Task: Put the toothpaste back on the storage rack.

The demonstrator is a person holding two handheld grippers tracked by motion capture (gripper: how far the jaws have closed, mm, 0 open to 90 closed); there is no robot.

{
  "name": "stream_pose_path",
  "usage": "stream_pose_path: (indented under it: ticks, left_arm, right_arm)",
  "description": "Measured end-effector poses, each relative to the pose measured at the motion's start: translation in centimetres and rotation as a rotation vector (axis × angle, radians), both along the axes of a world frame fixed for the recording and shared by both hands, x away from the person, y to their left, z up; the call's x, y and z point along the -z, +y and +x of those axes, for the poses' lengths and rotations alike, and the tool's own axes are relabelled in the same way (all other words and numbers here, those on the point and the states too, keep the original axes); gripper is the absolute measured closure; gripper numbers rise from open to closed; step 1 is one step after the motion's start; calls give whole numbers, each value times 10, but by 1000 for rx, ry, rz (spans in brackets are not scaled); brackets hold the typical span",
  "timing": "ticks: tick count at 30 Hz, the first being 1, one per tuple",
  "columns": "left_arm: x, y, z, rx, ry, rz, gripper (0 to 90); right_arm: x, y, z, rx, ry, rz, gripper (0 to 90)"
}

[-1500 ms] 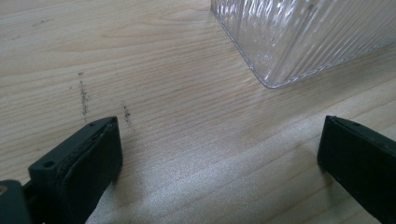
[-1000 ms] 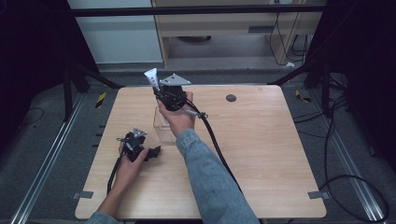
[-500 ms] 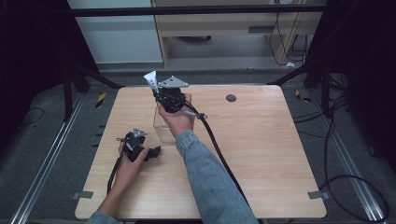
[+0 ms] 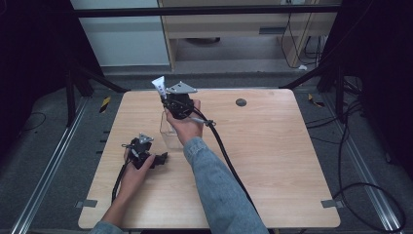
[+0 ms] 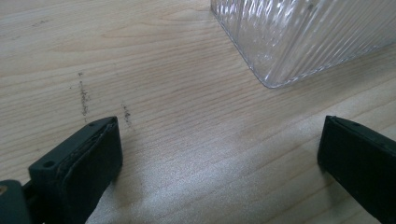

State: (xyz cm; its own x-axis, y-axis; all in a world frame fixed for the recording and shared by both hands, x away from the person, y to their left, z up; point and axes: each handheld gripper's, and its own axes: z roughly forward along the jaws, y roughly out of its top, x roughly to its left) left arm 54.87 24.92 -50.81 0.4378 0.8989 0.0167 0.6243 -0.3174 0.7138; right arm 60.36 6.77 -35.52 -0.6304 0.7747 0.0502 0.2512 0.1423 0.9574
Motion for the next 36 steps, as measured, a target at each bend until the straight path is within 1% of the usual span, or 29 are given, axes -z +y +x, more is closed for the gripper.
stream_pose_path:
  ticks: [6,16,21,26,30,32,36]
  left_arm:
    - [0,0,0,0,0,0,0]
    - [0,0,0,1,0,1,0]
    - [0,0,0,1,0,1,0]
    - [0,0,0,1,0,0,0]
    - [0,0,0,1,1,0,0]
    - [0,0,0,1,1,1,0]
    - [0,0,0,1,1,0,0]
  right_arm:
    - [4,-1,2,6,9,-6,787]
    - [7,-1,2,5,18,-20,787]
    - [8,0,3,4,26,-45,786]
    - [9,0,5,6,45,-59,786]
    - [9,0,5,5,47,-63,786]
    - [10,0,5,4,57,-69,786]
    - [11,2,5,-2,62,-79,787]
